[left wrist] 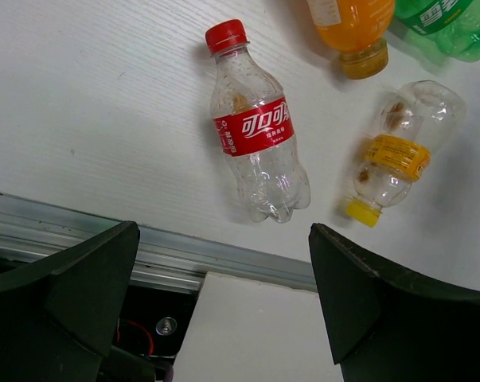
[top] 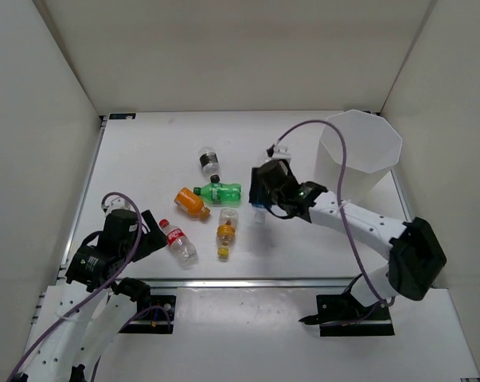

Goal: Put the plastic bottles in the bin

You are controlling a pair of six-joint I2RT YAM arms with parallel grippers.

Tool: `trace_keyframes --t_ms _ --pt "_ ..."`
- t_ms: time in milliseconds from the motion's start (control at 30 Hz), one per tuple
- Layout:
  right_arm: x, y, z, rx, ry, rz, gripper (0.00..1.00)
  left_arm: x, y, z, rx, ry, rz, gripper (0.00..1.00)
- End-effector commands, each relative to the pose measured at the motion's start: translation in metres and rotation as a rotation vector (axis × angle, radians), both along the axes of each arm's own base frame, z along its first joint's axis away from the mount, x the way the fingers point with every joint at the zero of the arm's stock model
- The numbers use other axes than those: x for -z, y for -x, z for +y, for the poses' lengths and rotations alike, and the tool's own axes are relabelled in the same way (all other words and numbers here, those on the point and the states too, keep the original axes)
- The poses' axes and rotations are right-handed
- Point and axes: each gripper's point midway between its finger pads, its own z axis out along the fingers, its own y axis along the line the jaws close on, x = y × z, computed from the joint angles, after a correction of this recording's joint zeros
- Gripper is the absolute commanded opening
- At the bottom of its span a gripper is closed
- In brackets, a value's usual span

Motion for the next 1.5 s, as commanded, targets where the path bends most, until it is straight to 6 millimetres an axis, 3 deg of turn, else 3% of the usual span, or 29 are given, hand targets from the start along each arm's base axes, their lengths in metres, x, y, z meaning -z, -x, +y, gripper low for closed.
trace_keyframes --t_ms 0,33,133,233,300,333,367,400,433,533,567,633,733,800,900,1033,1233,1367,1467 --pt "-0.143 -0.019 0.026 -0.185 -0.122 -0.312 0.34 0.0 -0.011 -0.007 0.003 0.021 -0.014 0.98" --pt "-0.163 -0.019 0.022 -0.215 -0.102 -0.361 0.35 0.004 -0.013 -0.007 0.002 0.015 -0.01 0.99" --pt "-0.256 -0.021 0.004 -0.225 -0.072 -0.571 0.37 0.01 -0.017 -0.006 -0.013 0.014 -0.001 0.98" --pt "-0.317 -0.038 -0.05 -0.115 0.01 -0.736 0.31 0.016 -0.022 -0.013 -0.024 0.05 -0.004 0.99" --pt "-0.337 -0.044 -0.095 -0.003 0.14 -0.824 0.33 0.021 -0.026 -0.015 -0.034 0.065 -0.003 0.98" --pt "-0.336 -0.048 -0.106 0.023 0.181 -0.837 0.35 0.024 -0.026 -0.016 -0.03 0.065 0.0 0.99" --pt "-0.346 -0.052 -0.131 0.092 0.236 -0.875 0.35 0.024 -0.029 -0.018 -0.039 0.07 0.007 0.99" --pt "-0.342 -0.059 -0.153 0.139 0.282 -0.877 0.35 0.027 -0.03 -0.017 -0.039 0.058 0.019 0.99" --pt "-0.339 -0.064 -0.163 0.153 0.296 -0.874 0.33 0.031 -0.03 -0.017 -0.048 0.055 0.035 0.99" --pt "-0.309 -0.088 -0.234 0.261 0.307 -0.761 0.37 0.036 -0.034 -0.014 -0.063 0.03 0.051 0.98" --pt "-0.305 -0.092 -0.233 0.23 0.247 -0.756 0.41 0.035 -0.037 -0.013 -0.077 0.031 0.042 0.99" --pt "-0.29 -0.097 -0.266 0.291 0.211 -0.719 0.45 0.039 -0.042 -0.014 -0.087 0.036 0.048 0.99" --pt "-0.263 -0.106 -0.266 0.257 0.203 -0.668 0.61 0.045 -0.05 -0.022 -0.075 0.064 0.043 0.99" --pt "-0.256 -0.111 -0.265 0.24 0.207 -0.648 0.83 0.054 -0.052 -0.028 -0.066 0.09 0.059 0.99" --pt "-0.255 -0.112 -0.272 0.275 0.25 -0.62 1.0 0.062 -0.057 -0.025 -0.083 0.065 0.071 0.99" --pt "-0.266 -0.105 -0.263 0.25 0.3 -0.63 0.99 0.07 -0.062 -0.009 -0.157 0.014 0.091 0.99" --pt "-0.294 -0.077 -0.246 0.244 0.208 -0.684 0.99 0.081 -0.074 -0.014 -0.2 0.069 0.053 0.98" --pt "-0.293 -0.059 -0.224 0.204 0.194 -0.681 0.99 0.093 -0.074 -0.02 -0.197 0.083 0.075 0.96" --pt "-0.28 -0.046 -0.186 0.09 0.171 -0.639 0.99 0.102 -0.076 -0.022 -0.211 0.091 0.058 0.93"
